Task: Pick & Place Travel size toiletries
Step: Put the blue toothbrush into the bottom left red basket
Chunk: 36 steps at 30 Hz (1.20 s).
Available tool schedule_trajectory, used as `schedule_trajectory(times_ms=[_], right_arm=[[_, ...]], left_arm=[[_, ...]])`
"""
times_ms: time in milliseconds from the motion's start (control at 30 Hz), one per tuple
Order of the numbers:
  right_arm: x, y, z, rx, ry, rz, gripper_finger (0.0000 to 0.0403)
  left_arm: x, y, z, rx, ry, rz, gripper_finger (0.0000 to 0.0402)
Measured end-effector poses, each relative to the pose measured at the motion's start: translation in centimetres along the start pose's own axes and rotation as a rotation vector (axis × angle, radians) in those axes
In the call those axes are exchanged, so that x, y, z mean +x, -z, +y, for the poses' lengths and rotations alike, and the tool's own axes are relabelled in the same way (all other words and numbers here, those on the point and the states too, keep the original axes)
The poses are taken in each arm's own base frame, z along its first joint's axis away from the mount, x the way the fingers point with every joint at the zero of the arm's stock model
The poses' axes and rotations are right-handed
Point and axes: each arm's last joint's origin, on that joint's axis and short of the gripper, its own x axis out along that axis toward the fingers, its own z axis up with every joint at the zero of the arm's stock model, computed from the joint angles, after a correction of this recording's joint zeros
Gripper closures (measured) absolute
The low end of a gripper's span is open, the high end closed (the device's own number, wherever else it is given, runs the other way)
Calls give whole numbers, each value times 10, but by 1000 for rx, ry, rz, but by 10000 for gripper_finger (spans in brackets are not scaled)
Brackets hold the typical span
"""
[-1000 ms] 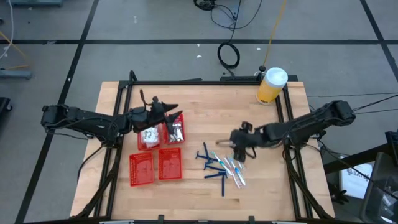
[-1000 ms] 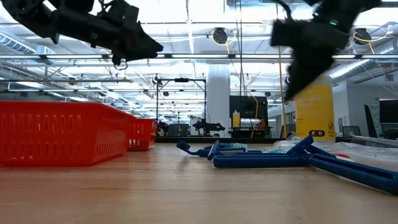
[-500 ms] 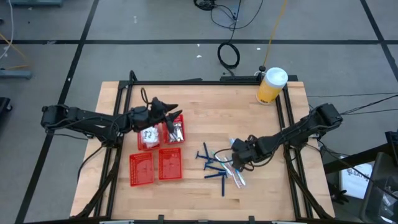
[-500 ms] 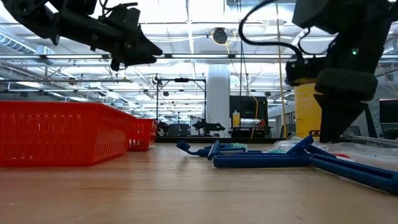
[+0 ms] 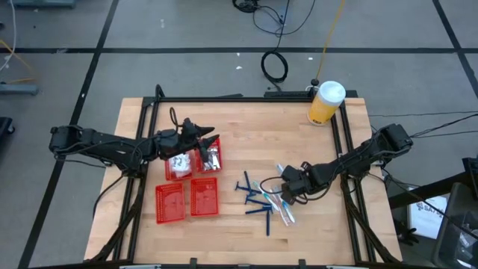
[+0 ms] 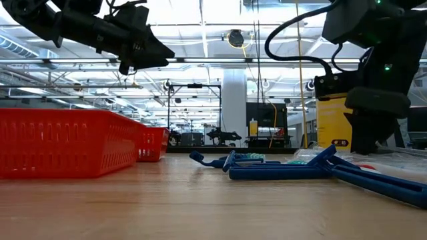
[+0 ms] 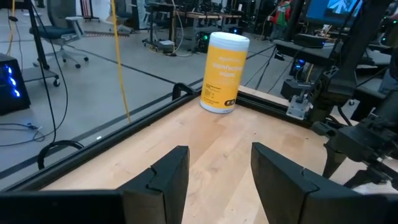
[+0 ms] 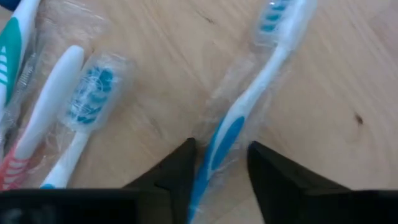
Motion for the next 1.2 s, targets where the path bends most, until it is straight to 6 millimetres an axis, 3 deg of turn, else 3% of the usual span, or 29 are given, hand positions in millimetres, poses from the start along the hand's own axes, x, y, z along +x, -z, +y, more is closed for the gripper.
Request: schedule_trajectory(times_ms=[167,233,433,733,867,1000,1200], right_arm=[[0,-4,-2,-65,2,-20,373],[-1,-7,-4,-89,5,-41,389],[-21,-21,-20,-126,8,-169,380],[-74,-61,-37,-198,-58,-668,388],[-73,-77,-41,-281,-102,-915,390],[-62,-83,-47,-365,-276,-1171,390],[-55,-89,-59,-412,-478,-1381,390]], left_arm=[[0,0,0,24,0,0,231],[0,0,0,30,0,0,231],[0,0,0,33,0,0,231],[0,0,0,87,0,0,231],[0,0,0,95,-1,-1,231],[0,-1,0,105,4,-11,231],[11,0,-9,77,175,-67,231]])
